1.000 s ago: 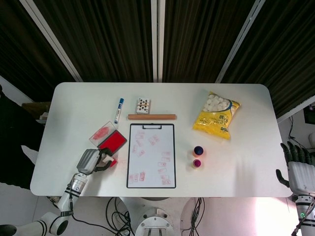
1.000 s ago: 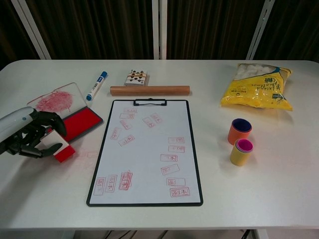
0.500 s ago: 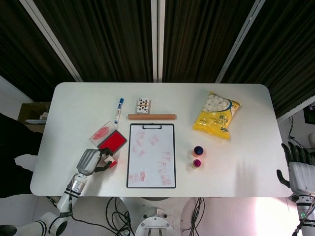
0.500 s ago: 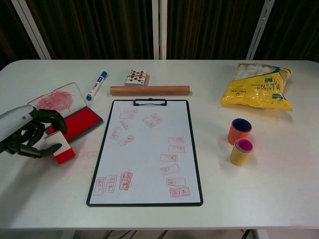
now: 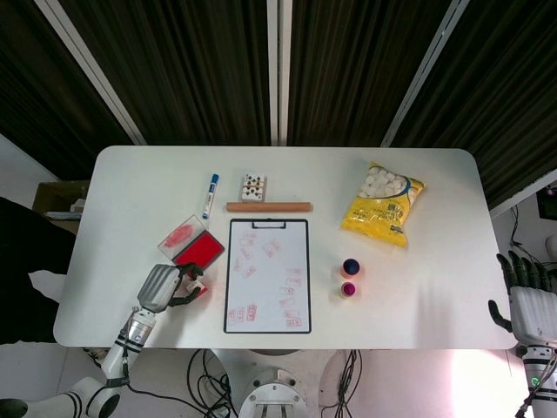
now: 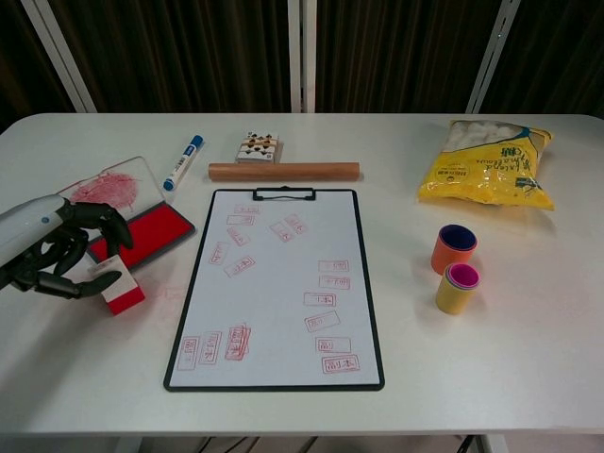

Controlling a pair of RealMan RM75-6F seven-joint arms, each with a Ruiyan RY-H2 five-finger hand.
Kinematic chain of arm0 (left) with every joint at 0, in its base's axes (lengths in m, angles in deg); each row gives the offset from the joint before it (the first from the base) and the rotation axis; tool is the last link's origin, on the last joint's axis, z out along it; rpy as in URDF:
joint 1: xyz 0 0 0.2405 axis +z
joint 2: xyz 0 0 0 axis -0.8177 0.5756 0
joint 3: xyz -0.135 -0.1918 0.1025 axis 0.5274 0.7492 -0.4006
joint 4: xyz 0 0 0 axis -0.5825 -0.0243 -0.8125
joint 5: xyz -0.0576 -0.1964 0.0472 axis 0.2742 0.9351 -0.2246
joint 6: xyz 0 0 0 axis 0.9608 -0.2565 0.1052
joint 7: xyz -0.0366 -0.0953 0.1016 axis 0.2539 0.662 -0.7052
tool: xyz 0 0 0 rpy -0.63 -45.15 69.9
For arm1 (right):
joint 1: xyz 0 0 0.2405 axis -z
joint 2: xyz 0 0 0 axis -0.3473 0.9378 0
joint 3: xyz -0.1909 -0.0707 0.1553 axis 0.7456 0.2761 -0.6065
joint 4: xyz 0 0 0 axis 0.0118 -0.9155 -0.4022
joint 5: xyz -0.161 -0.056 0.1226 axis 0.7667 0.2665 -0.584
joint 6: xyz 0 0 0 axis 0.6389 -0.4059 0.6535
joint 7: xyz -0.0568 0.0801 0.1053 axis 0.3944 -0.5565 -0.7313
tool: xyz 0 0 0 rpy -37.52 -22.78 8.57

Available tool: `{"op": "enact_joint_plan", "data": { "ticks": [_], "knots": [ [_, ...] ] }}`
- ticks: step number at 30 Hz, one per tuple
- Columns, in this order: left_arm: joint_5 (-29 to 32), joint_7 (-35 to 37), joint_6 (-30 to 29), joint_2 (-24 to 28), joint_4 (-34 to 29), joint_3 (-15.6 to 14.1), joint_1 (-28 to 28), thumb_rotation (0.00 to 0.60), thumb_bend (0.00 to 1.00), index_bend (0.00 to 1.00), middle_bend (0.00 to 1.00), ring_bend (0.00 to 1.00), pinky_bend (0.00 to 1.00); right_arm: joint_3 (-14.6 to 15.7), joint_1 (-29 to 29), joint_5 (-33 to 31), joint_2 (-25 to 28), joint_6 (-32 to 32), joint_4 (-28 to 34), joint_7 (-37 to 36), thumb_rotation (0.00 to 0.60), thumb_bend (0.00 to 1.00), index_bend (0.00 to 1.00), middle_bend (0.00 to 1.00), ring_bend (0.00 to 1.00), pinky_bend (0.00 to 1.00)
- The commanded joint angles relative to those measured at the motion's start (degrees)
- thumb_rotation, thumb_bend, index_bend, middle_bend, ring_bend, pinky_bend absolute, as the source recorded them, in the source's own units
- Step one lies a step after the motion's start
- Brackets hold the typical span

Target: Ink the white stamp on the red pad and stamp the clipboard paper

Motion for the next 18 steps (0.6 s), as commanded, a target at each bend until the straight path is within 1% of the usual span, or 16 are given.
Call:
{"op": "enact_joint_plan", "data": {
  "ticks": [1, 11, 15, 18],
  "knots": [
    [-0.09, -0.21, -0.14, 0.08, -0.23, -0.04, 0.02, 0.600, 0.29, 0.43, 0.52, 0.77, 0.91, 0.03, 0.04, 0.08, 0.01, -0.08, 0.03, -0.03, 0.600, 0.29, 0.00, 0.00, 0.00, 0.00],
    [-0.70, -1.96, -2.35, 1.45, -3.24, 0.54, 0.26, 0.600, 0.29, 0.43, 0.51, 0.77, 0.91, -0.05, 0.16, 0.29, 0.33, -0.47, 0.24, -0.20, 0.600, 0.29, 0.00, 0.00, 0.00, 0.00],
    [-1.27, -2.99, -4.78, 3.87, -7.40, 1.34, 0.52, 0.600, 0.28, 0.43, 0.51, 0.77, 0.91, -0.10, 0.14, 0.44, 0.53, -0.60, 0.43, -0.15, 0.600, 0.29, 0.00, 0.00, 0.00, 0.00],
    [-1.42, -4.30, -7.48, 7.10, -11.87, 2.60, 1.05, 0.600, 0.26, 0.44, 0.51, 0.77, 0.91, -0.22, 0.14, 0.85, 0.75, -1.03, 0.56, -0.33, 0.600, 0.29, 0.00, 0.00, 0.00, 0.00]
  ]
}}
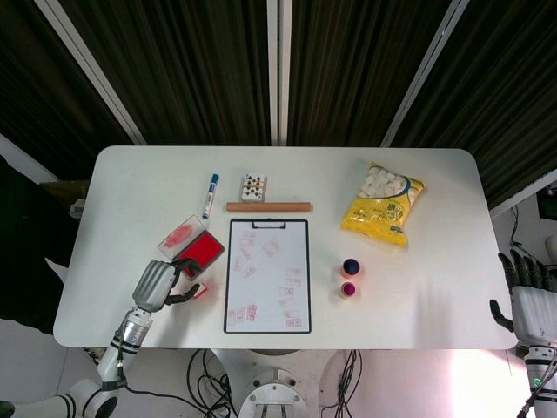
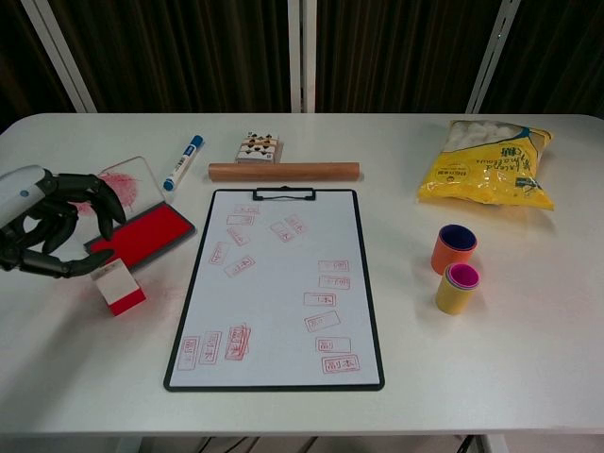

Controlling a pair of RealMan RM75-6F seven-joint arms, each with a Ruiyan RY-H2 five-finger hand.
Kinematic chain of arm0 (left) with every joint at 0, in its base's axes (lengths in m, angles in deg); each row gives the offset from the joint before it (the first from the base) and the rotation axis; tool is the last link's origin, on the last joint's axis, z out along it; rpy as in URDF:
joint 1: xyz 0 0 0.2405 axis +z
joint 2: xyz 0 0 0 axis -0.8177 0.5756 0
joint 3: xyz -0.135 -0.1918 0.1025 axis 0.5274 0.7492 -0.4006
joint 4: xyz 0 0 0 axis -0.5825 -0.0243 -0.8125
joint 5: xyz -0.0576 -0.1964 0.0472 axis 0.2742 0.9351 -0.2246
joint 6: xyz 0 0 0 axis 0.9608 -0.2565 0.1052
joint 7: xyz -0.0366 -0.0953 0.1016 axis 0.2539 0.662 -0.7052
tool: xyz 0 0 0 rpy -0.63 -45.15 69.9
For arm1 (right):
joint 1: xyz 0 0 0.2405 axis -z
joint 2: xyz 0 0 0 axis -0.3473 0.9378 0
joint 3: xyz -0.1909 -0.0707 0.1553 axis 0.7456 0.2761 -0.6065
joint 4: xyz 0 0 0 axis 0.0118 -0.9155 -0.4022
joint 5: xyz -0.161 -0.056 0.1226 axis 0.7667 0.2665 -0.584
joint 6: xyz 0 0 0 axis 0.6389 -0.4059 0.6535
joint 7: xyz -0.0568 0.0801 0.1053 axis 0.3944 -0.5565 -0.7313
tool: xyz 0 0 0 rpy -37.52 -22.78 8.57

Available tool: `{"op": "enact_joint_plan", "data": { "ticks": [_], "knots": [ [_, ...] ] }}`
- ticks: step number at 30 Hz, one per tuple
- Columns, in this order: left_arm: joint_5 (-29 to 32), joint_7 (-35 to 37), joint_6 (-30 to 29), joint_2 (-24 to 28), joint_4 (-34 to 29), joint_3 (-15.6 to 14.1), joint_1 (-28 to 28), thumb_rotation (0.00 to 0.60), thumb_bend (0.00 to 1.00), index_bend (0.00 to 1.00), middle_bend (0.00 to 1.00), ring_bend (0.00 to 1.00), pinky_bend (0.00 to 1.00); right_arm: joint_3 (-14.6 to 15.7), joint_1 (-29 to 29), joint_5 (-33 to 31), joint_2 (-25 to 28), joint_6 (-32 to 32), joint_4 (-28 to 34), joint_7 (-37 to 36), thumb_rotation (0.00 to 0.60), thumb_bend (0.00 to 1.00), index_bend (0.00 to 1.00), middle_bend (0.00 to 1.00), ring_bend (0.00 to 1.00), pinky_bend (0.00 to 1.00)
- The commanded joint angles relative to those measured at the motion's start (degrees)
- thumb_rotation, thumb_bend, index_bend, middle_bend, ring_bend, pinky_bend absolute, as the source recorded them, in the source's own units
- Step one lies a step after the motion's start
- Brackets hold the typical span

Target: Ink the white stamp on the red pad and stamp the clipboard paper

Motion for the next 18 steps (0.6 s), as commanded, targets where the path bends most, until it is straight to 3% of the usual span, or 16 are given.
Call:
{"op": "enact_joint_plan", "data": {
  "ticks": [1, 4, 6, 8, 9, 11, 12, 18],
  "knots": [
    [-0.21, -2.11, -4.01, 4.70, -5.75, 1.96, 0.88, 0.600, 0.26, 0.44, 0.51, 0.76, 0.90, -0.12, 0.04, 0.56, 0.20, -0.57, -0.01, -0.28, 0.600, 0.29, 0.00, 0.00, 0.00, 0.00],
    [1.38, -5.93, -5.51, 11.06, -10.71, 3.47, 2.07, 0.600, 0.25, 0.46, 0.48, 0.69, 0.85, 0.03, 0.27, 2.38, 0.50, -1.93, -0.75, -1.45, 0.600, 0.29, 0.00, 0.00, 0.00, 0.00],
    [3.73, -12.59, -2.91, 18.57, -14.91, 3.20, 2.71, 0.548, 0.24, 0.41, 0.40, 0.54, 0.71, 0.34, 0.48, 4.19, 0.83, -2.99, -1.76, -2.99, 0.600, 0.29, 0.00, 0.00, 0.00, 0.00],
    [7.05, -20.61, 0.63, 27.77, -20.65, 2.43, 3.35, 0.311, 0.16, 0.24, 0.19, 0.22, 0.37, 0.74, 0.67, 6.20, 1.60, -4.02, -2.72, -4.93, 0.600, 0.28, 0.00, 0.00, 0.00, 0.00],
    [8.42, -23.07, 1.14, 30.97, -23.29, 2.40, 3.81, 0.184, 0.12, 0.19, 0.11, 0.13, 0.26, 0.88, 0.76, 6.91, 2.04, -4.42, -3.06, -5.75, 0.600, 0.28, 0.00, 0.00, 0.00, 0.00],
    [10.25, -25.60, 0.83, 35.91, -27.83, 2.30, 5.03, 0.042, 0.09, 0.16, 0.07, 0.09, 0.20, 0.95, 1.04, 7.87, 3.07, -5.39, -3.49, -7.00, 0.600, 0.27, 0.00, 0.00, 0.00, 0.00],
    [10.57, -26.06, 0.21, 38.27, -29.80, 2.06, 5.85, 0.005, 0.09, 0.16, 0.07, 0.08, 0.19, 0.92, 1.28, 8.14, 3.73, -5.98, -3.56, -7.56, 0.600, 0.27, 0.00, 0.00, 0.00, 0.00],
    [8.99, -25.06, -0.63, 42.33, -32.50, -0.35, 8.52, 0.000, 0.07, 0.16, 0.07, 0.08, 0.19, 0.85, 2.30, 7.27, 5.85, -6.63, -2.63, -9.31, 0.600, 0.27, 0.00, 0.00, 0.00, 0.00]
  ]
}}
